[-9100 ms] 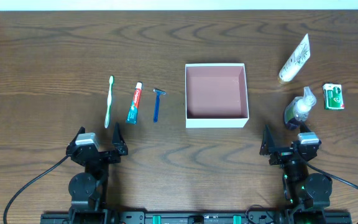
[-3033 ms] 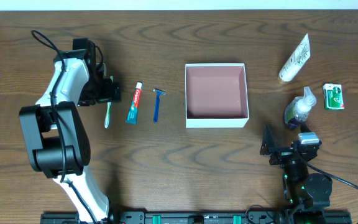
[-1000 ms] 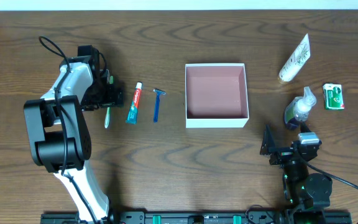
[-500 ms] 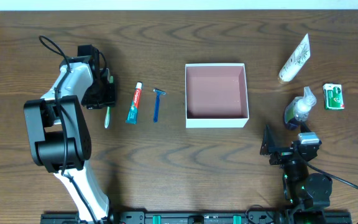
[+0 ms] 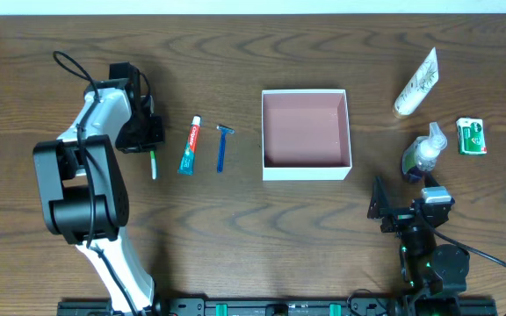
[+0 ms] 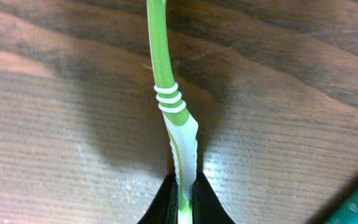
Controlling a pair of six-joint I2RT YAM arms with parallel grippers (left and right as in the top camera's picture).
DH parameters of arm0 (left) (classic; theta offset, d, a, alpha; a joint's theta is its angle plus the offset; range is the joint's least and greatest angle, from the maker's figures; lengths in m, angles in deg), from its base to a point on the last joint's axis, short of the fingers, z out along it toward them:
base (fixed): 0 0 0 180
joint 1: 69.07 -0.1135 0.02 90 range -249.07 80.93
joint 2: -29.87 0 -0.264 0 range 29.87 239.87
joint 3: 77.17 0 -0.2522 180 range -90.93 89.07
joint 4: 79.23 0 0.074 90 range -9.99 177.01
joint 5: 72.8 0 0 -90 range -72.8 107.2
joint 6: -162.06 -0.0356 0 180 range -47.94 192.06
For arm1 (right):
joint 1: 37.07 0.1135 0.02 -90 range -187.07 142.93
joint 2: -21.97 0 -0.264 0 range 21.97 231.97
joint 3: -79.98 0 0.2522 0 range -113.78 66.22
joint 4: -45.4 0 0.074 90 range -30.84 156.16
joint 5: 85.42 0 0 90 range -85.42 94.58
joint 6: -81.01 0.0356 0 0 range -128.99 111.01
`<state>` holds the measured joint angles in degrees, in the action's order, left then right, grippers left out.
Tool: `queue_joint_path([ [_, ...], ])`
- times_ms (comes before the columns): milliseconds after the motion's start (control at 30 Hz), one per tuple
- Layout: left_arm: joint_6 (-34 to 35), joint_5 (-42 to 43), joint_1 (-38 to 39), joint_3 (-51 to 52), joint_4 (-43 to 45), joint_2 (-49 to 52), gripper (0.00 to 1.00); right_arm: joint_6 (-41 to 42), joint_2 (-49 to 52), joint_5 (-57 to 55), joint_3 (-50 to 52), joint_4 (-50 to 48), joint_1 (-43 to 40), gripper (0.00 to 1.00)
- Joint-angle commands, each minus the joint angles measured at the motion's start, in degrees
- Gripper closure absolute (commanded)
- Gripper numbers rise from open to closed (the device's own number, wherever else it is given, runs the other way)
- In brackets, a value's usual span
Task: Pack container
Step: 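Lower the left gripper and grasp the green toothbrush handle, then carry the toothbrush right into the white box and release it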
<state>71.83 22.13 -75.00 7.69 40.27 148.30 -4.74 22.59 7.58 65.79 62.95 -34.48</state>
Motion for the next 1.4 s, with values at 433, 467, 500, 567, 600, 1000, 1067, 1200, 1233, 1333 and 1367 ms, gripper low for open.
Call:
queue_joint_path([
  [433,4.04,19.26,15.02,-6.71,0.28,-30.77,0.94,-0.70,-0.33,-0.17,0.11,0.26,0.00,0.01],
  [467,4.87,18.80,17.46,-6.71,0.79,-31.54,0.94,-0.70,-0.33,-0.17,0.11,0.26,0.00,0.01],
  [500,6.21,17.86,19.61,-6.71,1.16,-31.85,0.94,-0.70,-0.33,-0.17,0.11,0.26,0.00,0.01],
  [567,9.51,14.69,24.37,-6.71,1.92,-31.85,0.94,-0.70,-0.33,-0.17,0.11,0.26,0.00,0.01],
  [600,10.54,13.05,26.34,-6.71,2.12,-31.47,0.94,-0.70,-0.33,-0.17,0.11,0.26,0.00,0.01],
  [1000,19.28,-2.34,42.32,-6.71,7.08,-21.62,0.94,-0.70,-0.24,-0.17,0.11,0.26,0.00,0.01],
  [1067,19.69,-2.64,42.51,-6.71,8.15,-19.17,0.94,-0.70,-0.24,-0.17,0.11,0.26,0.00,0.01],
  [1200,20.44,-2.69,42.49,-6.71,10.56,-14.01,0.94,-0.70,-0.24,-0.17,0.11,0.26,0.00,0.01],
  [1233,20.48,-3.08,42.49,-6.71,11.21,-12.83,0.94,-0.70,-0.24,-0.17,0.11,0.26,0.00,0.01],
  [1333,20.44,-3.13,42.49,-6.71,12.94,-9.99,0.94,-0.70,-0.24,-0.17,0.11,0.26,0.00,0.01],
  [1367,20.44,-3.30,42.49,-6.71,13.27,-9.18,0.94,-0.70,-0.24,-0.17,0.11,0.26,0.00,0.01],
])
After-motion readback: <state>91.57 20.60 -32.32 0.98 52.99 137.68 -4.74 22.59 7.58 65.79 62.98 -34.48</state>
